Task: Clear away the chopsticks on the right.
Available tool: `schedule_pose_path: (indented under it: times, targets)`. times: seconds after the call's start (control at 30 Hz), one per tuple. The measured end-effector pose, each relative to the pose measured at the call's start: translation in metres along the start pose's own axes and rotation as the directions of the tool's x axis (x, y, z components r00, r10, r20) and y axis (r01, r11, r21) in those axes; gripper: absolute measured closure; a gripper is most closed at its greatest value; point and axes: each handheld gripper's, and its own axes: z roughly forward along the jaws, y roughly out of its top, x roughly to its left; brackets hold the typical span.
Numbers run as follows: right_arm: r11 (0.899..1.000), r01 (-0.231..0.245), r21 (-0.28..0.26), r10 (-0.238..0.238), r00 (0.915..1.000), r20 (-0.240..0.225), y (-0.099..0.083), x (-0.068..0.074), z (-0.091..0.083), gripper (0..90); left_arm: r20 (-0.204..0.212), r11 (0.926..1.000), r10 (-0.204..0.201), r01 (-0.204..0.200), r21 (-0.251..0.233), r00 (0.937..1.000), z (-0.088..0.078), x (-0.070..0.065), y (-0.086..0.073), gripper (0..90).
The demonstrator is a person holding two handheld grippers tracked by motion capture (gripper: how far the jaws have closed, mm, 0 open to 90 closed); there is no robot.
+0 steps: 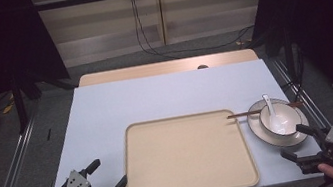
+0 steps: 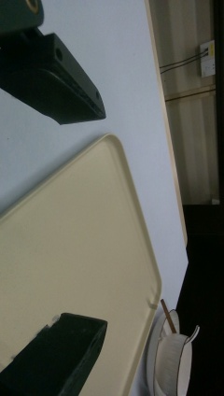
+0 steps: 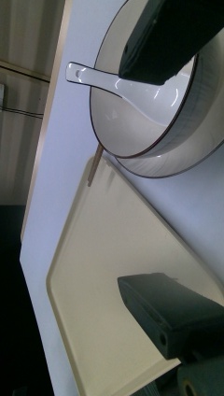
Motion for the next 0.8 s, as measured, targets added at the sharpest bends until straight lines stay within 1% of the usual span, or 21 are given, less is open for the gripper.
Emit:
schedule_pose_path:
  times: [0.03,0.07,0.1,0.17,0.23,0.27,0.3,0.33,0.37,0.4,0.47,0.53,0.6,0.63,0.67,0.7,0.73,0.8]
  targets:
    - [1.000,0.004,0.001,-0.004,1.0000,-0.004,0.000,0.000,0.000,2.9,0.010,0.9999,-0.006,0.006,-0.012,0.9999,0.000,0.000,0.000,2.0]
    - [1.000,0.009,0.000,-0.009,0.9999,-0.010,0.000,0.000,0.000,4.2,0.013,0.9998,0.005,-0.004,-0.017,0.9999,-0.001,0.000,0.001,2.2]
    - [1.000,0.004,0.004,-0.004,0.9999,-0.016,0.000,0.000,0.000,4.3,0.019,0.9997,0.004,-0.004,-0.023,0.9998,-0.001,0.000,0.001,2.6]
    - [1.000,0.008,0.007,-0.008,0.9998,-0.019,0.000,-0.001,0.000,4.2,0.011,0.9997,0.002,-0.001,-0.023,0.9999,-0.002,0.000,0.001,2.6]
    - [1.000,-0.003,0.011,0.003,0.9998,-0.019,0.000,-0.003,-0.001,4.4,0.008,0.9995,-0.005,0.006,-0.032,1.0000,-0.003,0.000,0.001,2.7]
    - [1.000,0.003,0.016,-0.002,0.9999,-0.016,0.000,-0.004,-0.001,4.2,0.008,0.9995,-0.005,0.006,-0.032,1.0000,-0.003,0.000,0.001,2.6]
    - [1.000,0.005,0.019,-0.005,0.9999,-0.015,0.000,-0.005,-0.002,4.0,0.010,0.9993,-0.015,0.015,-0.034,0.9998,-0.003,0.000,0.001,2.6]
    - [1.000,-0.004,0.022,0.005,0.9998,-0.018,0.000,-0.005,-0.002,3.7,0.009,0.9993,-0.014,0.015,-0.033,0.9999,-0.003,0.000,0.001,2.6]
    - [1.000,-0.004,0.022,0.005,0.9998,-0.018,0.000,-0.005,-0.002,3.7,0.009,0.9993,-0.014,0.015,-0.033,0.9999,-0.003,0.000,0.001,2.5]
    - [1.000,-0.006,0.021,0.006,0.9999,-0.016,-0.001,-0.007,-0.003,3.5,0.016,0.9993,-0.013,0.013,-0.036,0.9998,-0.003,0.000,0.001,2.6]
    - [1.000,-0.003,0.023,0.004,0.9997,-0.022,0.000,-0.006,-0.003,3.3,0.016,0.9992,-0.011,0.012,-0.038,0.9998,-0.003,0.001,0.001,2.6]
    - [1.000,0.003,0.022,-0.003,0.9996,-0.026,0.000,-0.007,-0.003,3.7,0.028,0.9988,-0.021,0.022,-0.044,0.9994,-0.003,0.001,0.000,1.9]
    - [1.000,-0.004,0.026,0.005,0.9998,-0.020,0.001,-0.008,-0.003,2.5,0.021,0.9989,-0.025,0.025,-0.040,0.9995,-0.003,0.002,0.000,1.9]
    - [1.000,-0.002,0.026,0.003,0.9998,-0.018,0.001,-0.009,-0.003,2.6,0.017,0.9988,-0.024,0.025,-0.041,0.9996,-0.003,0.003,0.000,1.8]
    - [1.000,-0.001,0.027,0.002,0.9998,-0.021,0.002,-0.010,-0.003,2.6,0.022,0.9982,-0.035,0.036,-0.048,0.9992,-0.003,0.002,0.000,1.6]
    - [1.000,-0.008,0.027,0.009,0.9997,-0.021,0.003,-0.011,-0.003,2.6,0.022,0.9987,-0.029,0.030,-0.040,0.9993,-0.003,0.003,0.000,1.6]
    - [1.000,-0.004,0.027,0.005,0.9997,-0.025,0.004,-0.013,-0.003,2.6,0.019,0.9988,-0.030,0.030,-0.039,0.9994,-0.003,0.003,0.000,1.6]
    - [1.000,0.000,0.029,0.001,0.9996,-0.028,0.005,-0.017,-0.003,2.5,0.031,0.9987,-0.034,0.035,-0.038,0.9989,-0.003,0.004,0.000,1.5]
